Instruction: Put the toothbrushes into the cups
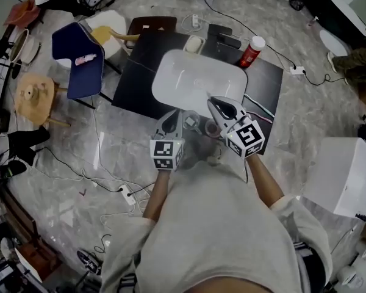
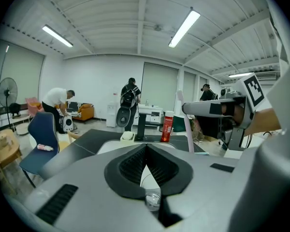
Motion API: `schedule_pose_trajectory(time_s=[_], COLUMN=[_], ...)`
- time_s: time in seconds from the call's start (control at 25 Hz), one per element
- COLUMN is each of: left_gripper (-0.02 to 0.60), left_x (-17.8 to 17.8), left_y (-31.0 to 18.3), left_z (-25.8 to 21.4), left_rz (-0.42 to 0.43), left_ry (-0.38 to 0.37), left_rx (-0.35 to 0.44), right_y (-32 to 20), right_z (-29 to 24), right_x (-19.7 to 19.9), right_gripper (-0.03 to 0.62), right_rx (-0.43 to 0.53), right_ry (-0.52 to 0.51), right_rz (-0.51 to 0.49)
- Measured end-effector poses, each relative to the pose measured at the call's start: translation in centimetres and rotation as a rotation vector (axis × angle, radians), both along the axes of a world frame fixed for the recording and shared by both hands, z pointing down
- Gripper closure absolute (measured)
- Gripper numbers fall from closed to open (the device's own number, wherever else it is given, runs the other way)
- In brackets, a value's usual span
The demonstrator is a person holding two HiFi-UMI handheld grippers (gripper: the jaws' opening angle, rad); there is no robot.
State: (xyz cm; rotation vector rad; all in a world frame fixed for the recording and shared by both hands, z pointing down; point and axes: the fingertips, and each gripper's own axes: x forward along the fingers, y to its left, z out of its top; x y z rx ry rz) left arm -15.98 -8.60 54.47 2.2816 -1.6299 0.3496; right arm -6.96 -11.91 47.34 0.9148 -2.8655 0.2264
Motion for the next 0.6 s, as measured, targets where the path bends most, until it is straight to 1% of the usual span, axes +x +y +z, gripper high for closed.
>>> schedule_pose_trajectory(time_s=[0.32,0.6], left_gripper=[0.555,0.555], left_x=[-2.2,-3.8], left_y=[0.6,1.4], left_z=[0.8,1.3], left_rz=[-0.056,-0.093], left_ry=[-0.006,-0.009], left_rx=[-0.016,-0.029], right_y=[0.1,0.7], right_z=[1.5,3.5], right_x=[-3.3,-5.3], right_gripper=[0.56,0.56], right_rx=[-0.005,-0.027], right_ry=[-0.013,0.002], right_rz=[-0.061,-0.104])
